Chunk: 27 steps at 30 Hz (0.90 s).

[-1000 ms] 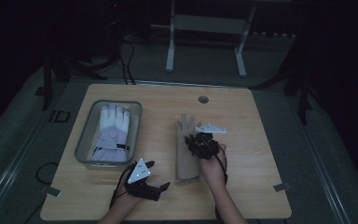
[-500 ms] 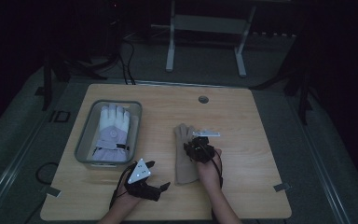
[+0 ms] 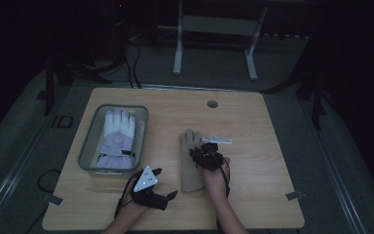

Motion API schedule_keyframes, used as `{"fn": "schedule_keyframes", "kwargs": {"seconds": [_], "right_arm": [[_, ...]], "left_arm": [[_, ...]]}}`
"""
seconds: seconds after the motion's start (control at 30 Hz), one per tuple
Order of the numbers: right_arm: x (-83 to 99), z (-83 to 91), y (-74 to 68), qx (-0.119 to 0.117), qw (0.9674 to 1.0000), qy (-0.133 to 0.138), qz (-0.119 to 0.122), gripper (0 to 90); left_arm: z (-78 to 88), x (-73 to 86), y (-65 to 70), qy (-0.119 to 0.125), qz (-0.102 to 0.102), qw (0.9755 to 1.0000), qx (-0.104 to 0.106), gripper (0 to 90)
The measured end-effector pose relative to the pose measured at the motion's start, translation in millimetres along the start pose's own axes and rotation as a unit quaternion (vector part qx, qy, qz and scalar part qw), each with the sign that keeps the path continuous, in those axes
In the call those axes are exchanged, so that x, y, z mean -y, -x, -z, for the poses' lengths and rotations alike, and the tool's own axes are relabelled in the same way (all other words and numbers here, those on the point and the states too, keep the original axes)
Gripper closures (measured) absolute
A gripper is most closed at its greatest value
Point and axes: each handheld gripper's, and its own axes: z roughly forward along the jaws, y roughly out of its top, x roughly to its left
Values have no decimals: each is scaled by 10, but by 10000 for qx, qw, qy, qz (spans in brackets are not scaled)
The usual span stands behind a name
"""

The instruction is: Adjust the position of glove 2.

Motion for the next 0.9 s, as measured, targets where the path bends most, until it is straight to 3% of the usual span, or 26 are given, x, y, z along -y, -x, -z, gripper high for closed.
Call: {"fn": "schedule_keyframes", "kwargs": {"seconds": [0.1, 0.13, 0.27, 0.4, 0.5, 0.63, 0.77, 0.9], "right_arm": [[0, -7, -8, 179, 9998, 96, 81, 748], [5, -29, 17, 118, 9999, 54, -47, 748], [83, -122, 55, 306, 9995, -56, -12, 729], [137, -185, 59, 298, 9995, -93, -34, 671], [105, -157, 53, 261, 9996, -81, 97, 580], [56, -86, 104, 92, 9998, -117, 118, 471], [23, 4, 175, -82, 9998, -92, 178, 290], [-25, 86, 274, -438, 9988, -114, 158, 176]], "left_arm": [[0, 0, 2, 1, -9, 10000, -4, 32], [0, 0, 3, -2, -18, 10000, -4, 32], [0, 0, 1, 0, -4, 10000, 0, 32], [0, 0, 2, -4, -15, 10000, -2, 32], [-1, 0, 1, -3, -3, 10000, -2, 32], [-3, -1, 3, -15, -16, 10000, -19, 32], [-5, -2, 5, -29, -24, 10000, -20, 32], [-6, -3, 7, -34, -30, 10000, -30, 33]]}}
